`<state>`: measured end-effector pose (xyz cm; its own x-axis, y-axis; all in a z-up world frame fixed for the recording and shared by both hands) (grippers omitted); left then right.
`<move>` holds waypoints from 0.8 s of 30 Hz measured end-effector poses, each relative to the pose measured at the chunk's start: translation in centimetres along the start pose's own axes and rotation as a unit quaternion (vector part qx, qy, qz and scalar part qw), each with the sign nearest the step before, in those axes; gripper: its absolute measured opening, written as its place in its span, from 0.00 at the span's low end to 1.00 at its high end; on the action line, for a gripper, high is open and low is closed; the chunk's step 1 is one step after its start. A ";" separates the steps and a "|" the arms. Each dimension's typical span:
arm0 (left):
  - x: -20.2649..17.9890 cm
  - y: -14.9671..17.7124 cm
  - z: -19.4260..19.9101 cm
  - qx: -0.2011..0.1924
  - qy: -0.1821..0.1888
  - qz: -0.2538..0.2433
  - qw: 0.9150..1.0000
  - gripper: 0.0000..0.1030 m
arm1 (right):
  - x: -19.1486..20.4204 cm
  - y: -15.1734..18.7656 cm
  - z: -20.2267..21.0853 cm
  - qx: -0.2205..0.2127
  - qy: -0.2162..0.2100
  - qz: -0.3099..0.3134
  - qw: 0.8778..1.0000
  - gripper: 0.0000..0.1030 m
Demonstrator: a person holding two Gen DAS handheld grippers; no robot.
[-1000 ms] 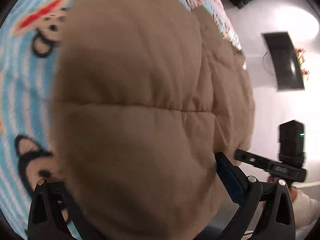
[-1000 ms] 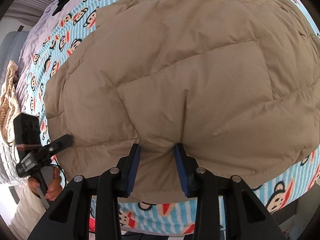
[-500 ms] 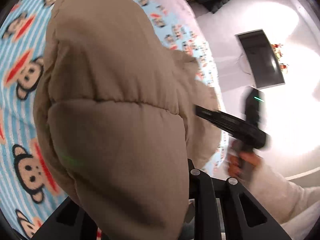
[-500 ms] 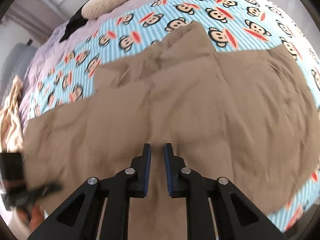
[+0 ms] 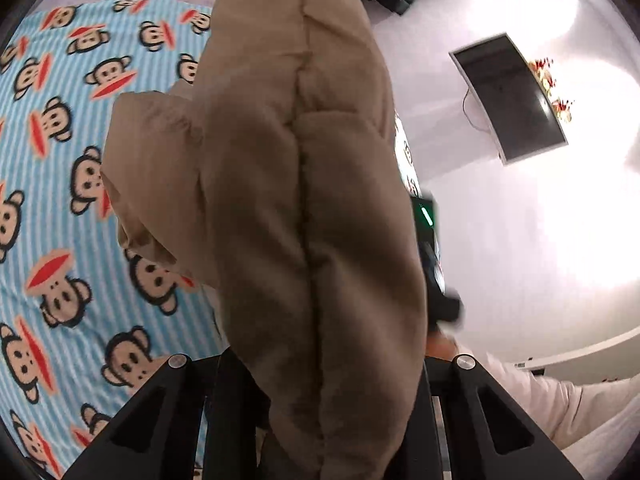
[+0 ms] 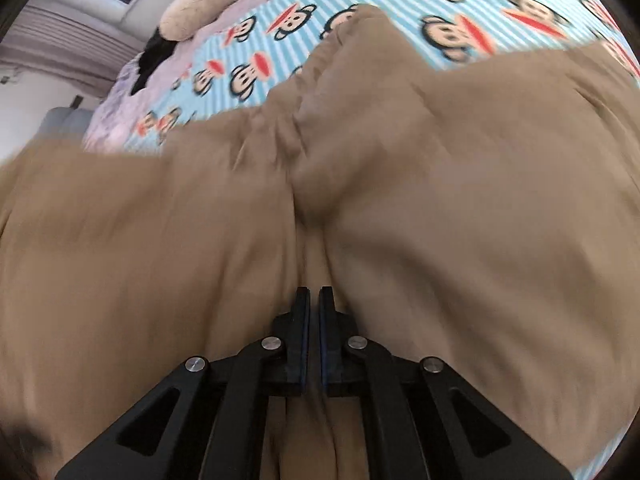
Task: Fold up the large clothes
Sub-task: 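Lift the folded jacket off the blanket with both tools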
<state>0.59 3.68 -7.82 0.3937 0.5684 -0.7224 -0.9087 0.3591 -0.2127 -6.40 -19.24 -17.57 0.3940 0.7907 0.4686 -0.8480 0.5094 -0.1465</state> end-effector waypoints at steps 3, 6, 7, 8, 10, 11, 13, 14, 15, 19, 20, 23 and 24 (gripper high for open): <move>-1.9 -0.7 -1.1 0.015 -0.013 -0.011 1.000 0.24 | -1.7 5.3 1.9 0.018 -0.028 -0.021 0.999 0.03; -3.8 -2.0 -2.6 0.035 -0.024 -0.024 0.999 0.24 | -2.8 8.8 0.9 0.047 -0.040 -0.048 0.997 0.03; -4.7 -2.2 -3.4 0.046 -0.031 -0.032 0.998 0.24 | -3.4 9.7 -0.1 0.056 -0.045 -0.064 0.995 0.03; -5.6 -2.4 -4.4 0.057 -0.039 -0.042 0.997 0.24 | -3.7 10.0 -0.8 0.059 -0.051 -0.074 0.994 0.03; -7.3 -2.6 -6.1 0.070 -0.053 -0.062 0.994 0.24 | -4.6 9.9 -1.7 0.063 -0.060 -0.098 0.991 0.03; -8.1 -2.6 -6.7 0.075 -0.052 -0.072 0.993 0.24 | -4.8 9.7 -1.7 0.066 -0.066 -0.106 0.990 0.03; -10.2 -2.9 -9.0 0.088 -0.047 -0.092 0.991 0.26 | -5.3 9.5 -0.6 0.061 -0.074 -0.106 0.990 0.03; -10.9 -3.3 -10.0 0.096 -0.040 -0.098 0.990 0.31 | -5.7 9.5 0.4 0.053 -0.074 -0.107 0.990 0.03; -11.1 -3.4 -11.0 0.105 -0.024 -0.101 0.989 0.47 | -6.3 9.6 1.3 0.045 -0.077 -0.112 0.990 0.03; -11.7 -4.4 -14.8 0.128 0.053 -0.090 0.986 0.83 | -9.6 10.3 6.7 -0.002 -0.069 -0.140 0.988 0.06; -11.6 -4.7 -16.0 0.132 0.060 -0.083 0.986 0.83 | -10.2 10.6 7.9 -0.011 -0.064 -0.141 0.988 0.10; -11.1 -5.3 -18.6 0.139 0.051 -0.068 0.987 0.83 | -11.0 11.4 11.5 -0.043 -0.049 -0.143 0.988 0.63; -11.1 -5.1 -19.2 0.139 0.046 -0.066 0.987 0.83 | -11.1 11.7 12.8 -0.059 -0.049 -0.140 0.987 0.67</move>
<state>-1.76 -18.68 -11.34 0.4806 0.4375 -0.7601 -0.7717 0.6226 -0.1296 -25.25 -26.38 -13.36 0.5662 0.5789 0.5868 -0.6609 0.7443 -0.0966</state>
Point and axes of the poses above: each gripper's, at about its wrist camera, not at the fingertips, and z roughly against the way its jaws point, x to its left, y to its underside, the point moved 1 cm from there along -z, roughly the way its jaws point
